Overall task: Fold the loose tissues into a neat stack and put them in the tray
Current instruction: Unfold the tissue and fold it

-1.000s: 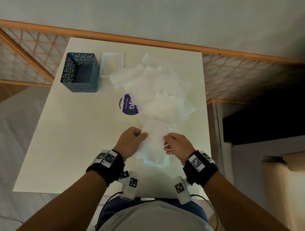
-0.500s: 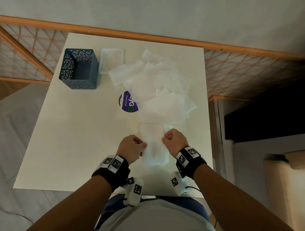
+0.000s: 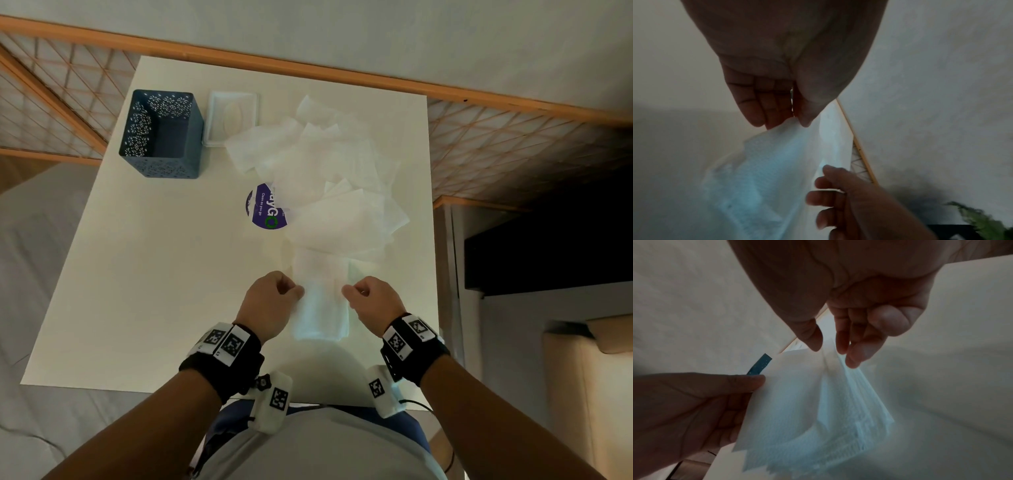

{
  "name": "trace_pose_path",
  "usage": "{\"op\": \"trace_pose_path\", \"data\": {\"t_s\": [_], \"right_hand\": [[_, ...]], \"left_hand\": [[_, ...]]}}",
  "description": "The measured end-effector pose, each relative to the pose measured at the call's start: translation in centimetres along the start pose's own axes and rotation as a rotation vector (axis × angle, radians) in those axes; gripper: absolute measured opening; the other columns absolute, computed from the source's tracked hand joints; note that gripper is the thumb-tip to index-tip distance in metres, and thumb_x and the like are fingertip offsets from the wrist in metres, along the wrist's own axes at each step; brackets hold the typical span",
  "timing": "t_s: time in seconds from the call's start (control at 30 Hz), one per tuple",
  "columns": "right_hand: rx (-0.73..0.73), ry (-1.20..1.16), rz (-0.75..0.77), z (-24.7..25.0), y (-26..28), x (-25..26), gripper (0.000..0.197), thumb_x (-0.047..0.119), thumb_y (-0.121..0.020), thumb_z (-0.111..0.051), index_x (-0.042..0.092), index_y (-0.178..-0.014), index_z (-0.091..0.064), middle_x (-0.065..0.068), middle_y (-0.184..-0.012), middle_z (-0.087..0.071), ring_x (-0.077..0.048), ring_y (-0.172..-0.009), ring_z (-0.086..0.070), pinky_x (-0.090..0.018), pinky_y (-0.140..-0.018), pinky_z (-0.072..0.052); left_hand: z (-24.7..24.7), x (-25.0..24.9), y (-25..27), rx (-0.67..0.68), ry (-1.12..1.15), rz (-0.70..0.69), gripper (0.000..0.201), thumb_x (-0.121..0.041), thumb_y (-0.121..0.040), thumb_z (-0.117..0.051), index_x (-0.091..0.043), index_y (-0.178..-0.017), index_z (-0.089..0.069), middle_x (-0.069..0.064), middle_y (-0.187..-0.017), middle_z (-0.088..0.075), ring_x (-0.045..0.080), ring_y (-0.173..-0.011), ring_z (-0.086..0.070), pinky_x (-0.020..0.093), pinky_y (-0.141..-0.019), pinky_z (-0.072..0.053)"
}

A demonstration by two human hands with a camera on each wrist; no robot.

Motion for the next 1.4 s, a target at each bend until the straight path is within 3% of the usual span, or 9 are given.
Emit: {"op": "trace_pose_path", "data": {"t_s": [0.1, 0.23, 0.4, 0.47, 0.6, 0.77, 1.03, 1.2, 1.4], "right_hand": [[0.030, -0.087, 0.023, 0.8, 1.3, 0.8, 0.043, 0.058, -0.095, -0.059, 0.015, -0.095, -0.066, -0.005, -0.096, -0.075, -0.030, -0.085, -0.070, -0.041, -0.079, -0.057], [0.086, -0.287, 0.002, 1.7, 2.9, 2.4, 0.044, 0.060, -0.098, -0.056, 0.019, -0.105, -0.073, 0.005, -0.103, -0.077, -0.017, -0.088, -0.073, -0.028, -0.076, -0.050], [0.245, -0.490, -0.107, 0.0, 3.4, 3.8, 0.067, 0.069, -0.086, -0.061, 0.010, -0.116, -0.074, -0.006, -0.103, -0.078, -0.017, -0.082, -0.069, -0.035, -0.077, -0.053], [0.278, -0.619, -0.117, -0.2, 3.7, 4.7, 0.054, 0.058, -0.092, -0.065, 0.009, -0.115, -0.074, -0.010, -0.098, -0.077, -0.022, -0.085, -0.069, -0.039, -0.080, -0.055], [0.270, -0.844, -0.017, 1.0, 4.1, 6.7, 0.010, 0.020, -0.100, -0.067, 0.012, -0.093, -0.069, -0.012, -0.096, -0.071, -0.031, -0.089, -0.065, -0.050, -0.086, -0.052], [0.185, -0.858, 0.076, 3.3, 4.0, 8.6, 0.010, 0.021, -0.104, -0.062, 0.014, -0.100, -0.067, -0.010, -0.097, -0.073, -0.026, -0.082, -0.069, -0.038, -0.068, -0.060], [0.135, -0.961, 0.082, 4.6, 4.1, 9.6, 0.015, 0.017, -0.107, -0.056, 0.013, -0.103, -0.069, -0.007, -0.102, -0.076, -0.023, -0.091, -0.073, -0.042, -0.073, -0.063], [0.178, -0.932, 0.161, 4.7, 4.4, 10.4, 0.017, 0.006, -0.105, -0.054, 0.012, -0.110, -0.069, -0.010, -0.112, -0.075, -0.022, -0.097, -0.072, -0.047, -0.084, -0.061], [0.044, -0.664, 0.140, 4.2, 3.9, 8.1, 0.010, 0.009, -0.100, -0.060, 0.010, -0.100, -0.071, -0.015, -0.098, -0.076, -0.025, -0.084, -0.073, -0.041, -0.078, -0.063]], "left_hand": [[0.8, -1.8, 1.3, 0.038, 0.025, -0.048, 0.019, -0.029, -0.100, -0.069, -0.013, -0.091, -0.064, 0.001, -0.079, -0.069, 0.016, -0.069, -0.061, 0.031, -0.068, -0.049], [1.9, -3.9, 2.7, 0.136, 0.155, -0.079, 0.022, -0.030, -0.100, -0.071, -0.011, -0.090, -0.064, 0.012, -0.090, -0.078, 0.030, -0.081, -0.073, 0.044, -0.085, -0.061], [1.6, -6.3, 3.6, 0.343, 0.444, -0.055, 0.015, -0.020, -0.104, -0.064, -0.010, -0.094, -0.058, 0.008, -0.091, -0.076, 0.019, -0.079, -0.071, 0.030, -0.078, -0.060], [1.4, -6.8, 3.7, 0.386, 0.522, -0.051, 0.013, -0.020, -0.104, -0.063, -0.011, -0.095, -0.058, 0.012, -0.098, -0.076, 0.023, -0.084, -0.073, 0.032, -0.080, -0.060], [2.3, -7.3, 3.4, 0.308, 0.512, -0.068, 0.017, -0.025, -0.102, -0.067, -0.012, -0.097, -0.058, 0.013, -0.100, -0.077, 0.027, -0.084, -0.074, 0.037, -0.081, -0.061], [3.1, -7.1, 3.4, 0.241, 0.467, -0.049, 0.023, -0.029, -0.099, -0.072, -0.011, -0.094, -0.059, 0.011, -0.101, -0.078, 0.026, -0.080, -0.075, 0.042, -0.083, -0.063], [3.6, -8.2, 3.8, 0.200, 0.559, -0.082, 0.013, -0.019, -0.100, -0.071, -0.009, -0.098, -0.064, 0.015, -0.098, -0.072, 0.026, -0.079, -0.068, 0.033, -0.075, -0.062], [3.7, -8.4, 3.9, 0.172, 0.587, -0.048, 0.026, -0.035, -0.101, -0.069, -0.010, -0.107, -0.064, 0.008, -0.100, -0.078, 0.025, -0.076, -0.074, 0.034, -0.074, -0.060], [3.5, -6.6, 2.0, 0.100, 0.423, -0.103, 0.005, -0.014, -0.097, -0.073, -0.010, -0.097, -0.069, -0.005, -0.077, -0.070, 0.013, -0.066, -0.065, 0.032, -0.071, -0.059]]}}
Point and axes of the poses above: each hand's wrist, its own y-axis away from the middle knuckle, its own z-axis out of the back of the hand, x = y × z, the point moved 10 cm from there along -y, towards the middle knuckle
